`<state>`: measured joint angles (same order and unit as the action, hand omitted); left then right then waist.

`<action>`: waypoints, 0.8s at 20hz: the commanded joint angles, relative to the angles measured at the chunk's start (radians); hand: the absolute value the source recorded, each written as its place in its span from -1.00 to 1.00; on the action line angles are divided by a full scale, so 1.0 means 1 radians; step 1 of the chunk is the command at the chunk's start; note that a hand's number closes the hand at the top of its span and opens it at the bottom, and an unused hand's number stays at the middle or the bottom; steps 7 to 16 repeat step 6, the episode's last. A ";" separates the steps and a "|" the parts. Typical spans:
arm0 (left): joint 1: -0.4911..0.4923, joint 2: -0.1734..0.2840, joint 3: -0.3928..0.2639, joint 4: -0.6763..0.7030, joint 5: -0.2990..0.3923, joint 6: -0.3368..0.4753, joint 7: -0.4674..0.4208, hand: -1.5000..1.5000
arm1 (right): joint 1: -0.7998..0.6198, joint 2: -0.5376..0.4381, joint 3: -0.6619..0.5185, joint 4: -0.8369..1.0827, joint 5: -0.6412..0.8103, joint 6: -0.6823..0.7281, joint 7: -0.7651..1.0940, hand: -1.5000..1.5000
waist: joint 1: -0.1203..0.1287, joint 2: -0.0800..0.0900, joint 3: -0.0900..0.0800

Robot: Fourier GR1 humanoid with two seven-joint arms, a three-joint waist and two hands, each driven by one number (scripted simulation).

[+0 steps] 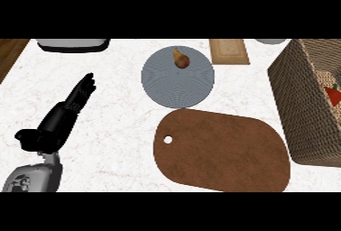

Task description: Pick the bell pepper from the cutting board and place it in the basket

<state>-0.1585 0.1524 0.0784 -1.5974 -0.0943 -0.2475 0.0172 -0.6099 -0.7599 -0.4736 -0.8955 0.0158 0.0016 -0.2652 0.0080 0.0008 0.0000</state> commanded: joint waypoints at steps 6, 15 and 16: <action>-0.029 0.027 0.031 0.004 0.017 -0.014 0.014 0.00 | -0.032 -0.131 -0.142 0.168 -0.170 0.163 0.136 -1.00 | -0.004 0.000 0.000; -0.029 0.027 0.031 0.004 0.017 -0.014 0.014 0.00 | -0.032 -0.131 -0.142 0.168 -0.170 0.163 0.136 -1.00 | -0.004 0.000 0.000; -0.029 0.027 0.031 0.004 0.017 -0.014 0.014 0.00 | -0.032 -0.131 -0.142 0.168 -0.170 0.163 0.136 -1.00 | -0.004 0.000 0.000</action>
